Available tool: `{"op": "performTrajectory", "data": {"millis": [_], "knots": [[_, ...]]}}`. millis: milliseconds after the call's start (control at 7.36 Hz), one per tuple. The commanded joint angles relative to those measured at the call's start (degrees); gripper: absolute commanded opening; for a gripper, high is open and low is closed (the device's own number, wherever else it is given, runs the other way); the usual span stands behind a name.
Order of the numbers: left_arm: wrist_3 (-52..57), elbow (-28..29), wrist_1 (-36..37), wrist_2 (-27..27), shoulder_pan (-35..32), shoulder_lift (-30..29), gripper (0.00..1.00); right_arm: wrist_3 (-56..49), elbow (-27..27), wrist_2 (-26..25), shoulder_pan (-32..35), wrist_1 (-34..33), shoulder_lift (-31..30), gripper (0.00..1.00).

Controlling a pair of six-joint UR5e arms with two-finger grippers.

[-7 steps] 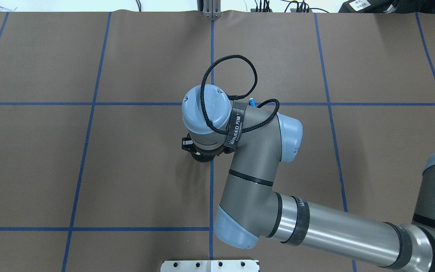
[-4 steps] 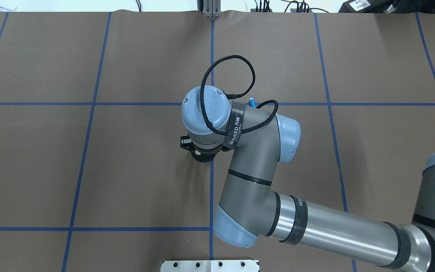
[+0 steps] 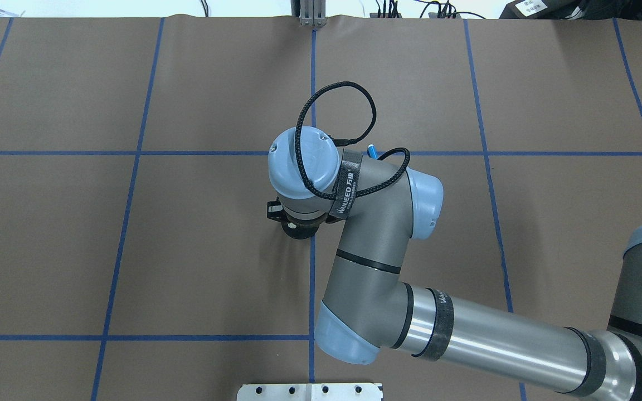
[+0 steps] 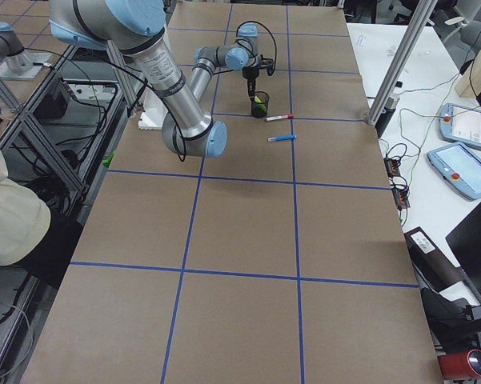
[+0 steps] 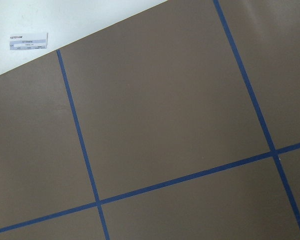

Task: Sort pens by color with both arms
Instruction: 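Align the right gripper above the green highlighter in the cup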

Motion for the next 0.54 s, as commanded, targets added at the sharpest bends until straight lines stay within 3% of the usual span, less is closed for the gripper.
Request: {"op": "performTrajectory", "data": {"millis": [0, 272, 408], "knots": [[0.0, -0.09, 0.0, -0.01, 0.0, 0.0, 0.99, 0.0, 0.28, 0.09, 0.0, -0.01, 0.0, 0.16], [0.0, -0.09, 0.09, -0.01, 0.0, 0.0, 0.99, 0.0, 0.63, 0.26, 0.0, -0.1, 0.0, 0.02], [0.0, 0.0, 0.09, -0.01, 0.0, 0.0, 0.99, 0.0, 1.07, 0.35, 0.09, -0.1, 0.0, 0.0]]}}
